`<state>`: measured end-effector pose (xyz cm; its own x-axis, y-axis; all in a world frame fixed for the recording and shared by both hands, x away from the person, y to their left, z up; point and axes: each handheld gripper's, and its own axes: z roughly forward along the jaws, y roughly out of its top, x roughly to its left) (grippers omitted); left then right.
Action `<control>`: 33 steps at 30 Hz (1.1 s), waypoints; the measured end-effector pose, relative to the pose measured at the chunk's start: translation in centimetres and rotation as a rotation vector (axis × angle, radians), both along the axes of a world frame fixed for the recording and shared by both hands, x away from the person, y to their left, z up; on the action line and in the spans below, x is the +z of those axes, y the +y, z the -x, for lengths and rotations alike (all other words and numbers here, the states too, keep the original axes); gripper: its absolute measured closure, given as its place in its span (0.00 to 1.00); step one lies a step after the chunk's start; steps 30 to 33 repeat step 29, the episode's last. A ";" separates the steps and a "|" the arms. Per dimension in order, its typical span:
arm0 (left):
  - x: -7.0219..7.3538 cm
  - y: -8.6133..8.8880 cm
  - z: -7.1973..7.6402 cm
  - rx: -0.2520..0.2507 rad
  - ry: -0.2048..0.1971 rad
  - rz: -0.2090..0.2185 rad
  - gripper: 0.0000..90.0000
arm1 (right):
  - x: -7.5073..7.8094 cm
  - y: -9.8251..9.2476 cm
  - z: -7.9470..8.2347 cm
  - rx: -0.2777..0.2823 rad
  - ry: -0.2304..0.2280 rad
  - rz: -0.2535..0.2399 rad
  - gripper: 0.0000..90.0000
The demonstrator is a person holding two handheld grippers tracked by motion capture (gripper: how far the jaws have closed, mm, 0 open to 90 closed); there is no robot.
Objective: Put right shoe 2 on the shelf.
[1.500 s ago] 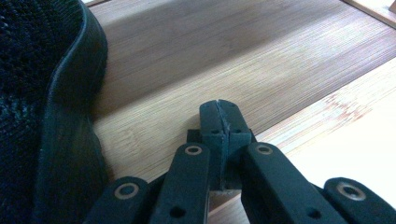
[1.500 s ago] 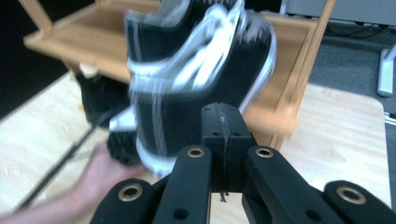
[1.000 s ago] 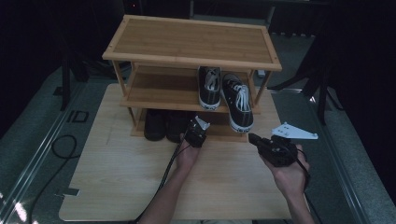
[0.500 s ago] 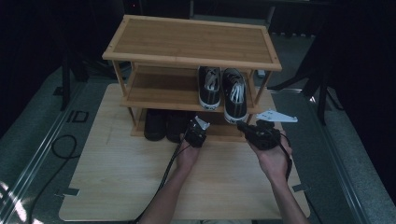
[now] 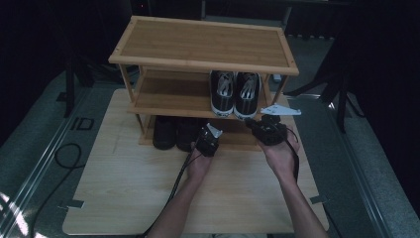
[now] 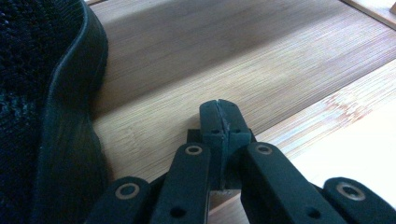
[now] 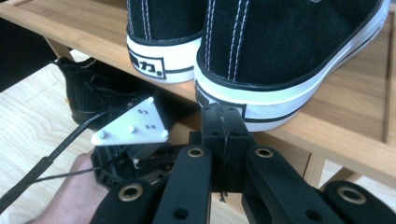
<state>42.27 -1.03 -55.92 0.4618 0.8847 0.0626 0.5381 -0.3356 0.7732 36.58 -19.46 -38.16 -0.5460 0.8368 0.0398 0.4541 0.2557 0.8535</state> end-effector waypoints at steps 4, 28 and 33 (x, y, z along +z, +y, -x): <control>0.0 0.0 0.0 -0.001 0.001 0.000 1.00 | 0.2 0.1 -0.5 -0.004 0.002 0.000 1.00; 0.0 -0.1 0.1 -0.003 -0.004 -0.014 1.00 | -8.8 -2.9 8.3 0.070 0.105 0.014 0.66; 0.0 -0.1 0.1 -0.004 -0.005 -0.015 1.00 | -9.4 -3.2 8.5 0.061 0.116 0.007 0.65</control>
